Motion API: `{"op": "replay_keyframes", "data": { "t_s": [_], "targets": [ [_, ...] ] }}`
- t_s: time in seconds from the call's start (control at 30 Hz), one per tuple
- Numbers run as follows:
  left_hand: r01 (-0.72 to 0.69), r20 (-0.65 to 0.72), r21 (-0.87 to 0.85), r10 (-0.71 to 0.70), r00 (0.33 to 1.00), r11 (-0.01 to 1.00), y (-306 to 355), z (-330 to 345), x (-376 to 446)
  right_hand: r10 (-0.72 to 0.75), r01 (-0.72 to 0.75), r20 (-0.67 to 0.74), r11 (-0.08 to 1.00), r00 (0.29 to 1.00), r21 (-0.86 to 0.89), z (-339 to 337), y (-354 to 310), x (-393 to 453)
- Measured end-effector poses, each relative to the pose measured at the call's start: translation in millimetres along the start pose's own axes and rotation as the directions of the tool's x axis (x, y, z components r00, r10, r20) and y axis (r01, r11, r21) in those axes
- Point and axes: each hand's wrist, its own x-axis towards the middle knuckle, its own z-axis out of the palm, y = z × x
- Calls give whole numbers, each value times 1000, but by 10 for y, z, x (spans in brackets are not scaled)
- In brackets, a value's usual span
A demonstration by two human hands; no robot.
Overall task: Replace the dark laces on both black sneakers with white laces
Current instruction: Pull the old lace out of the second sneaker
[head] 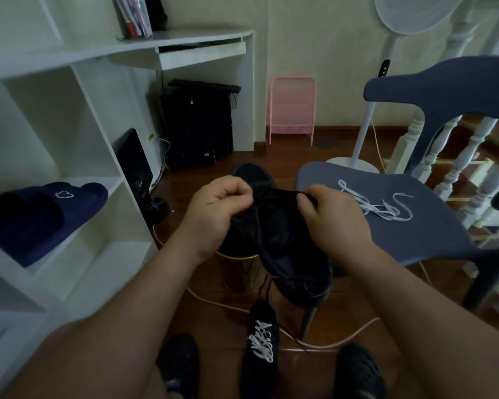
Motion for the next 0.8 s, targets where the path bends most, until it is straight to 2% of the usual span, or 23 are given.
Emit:
{"op": "replay_keyframes", "data": {
  "t_s": [0.03,0.07,0.13,0.23,0.3,0.37,0.53,0.6,0.67,0.73,0.77,0.8],
  "targets": [
    [23,31,-71,-21,999,997,24,-30,-12,-16,17,-9,1000,1000,6,-18,10,3],
    [46,61,-59,-43,997,997,57,-31,-32,-45,45,-18,999,999,4,-27,-1,-5],
    [62,79,129,-72,994,990,73,41,-72,-106,105,-23,994,994,-41,-10,-69,-53],
    [63,-6,420,-66,998,905,76,213,-83,-178,178,9,977,984,-115,54,-166,-129],
    [90,-53,501,-73,996,861,88,273,-58,-213,213,13,968,977,-135,84,-197,-148],
    [124,-73,506,-100,992,854,75,283,-41,-227,226,10,963,974,-147,97,-197,-135],
    [103,-69,444,-81,994,890,80,285,-76,-222,220,6,964,975,-146,120,-191,-136],
    [100,-46,361,-89,995,927,112,240,-63,-198,194,-11,971,980,-140,98,-165,-112],
    [102,44,140,-109,993,985,183,172,-58,-135,128,-60,986,989,-108,35,-94,-50],
    [132,170,-135,-108,979,982,243,112,-70,-94,87,-92,994,991,-69,-36,-19,-6],
    [146,227,-196,-100,969,970,271,80,-76,-99,93,-95,993,991,-68,-56,-1,-2],
    [146,257,-175,-98,961,974,283,45,-78,-112,105,-88,991,990,-78,-58,0,-10]
  ]
}}
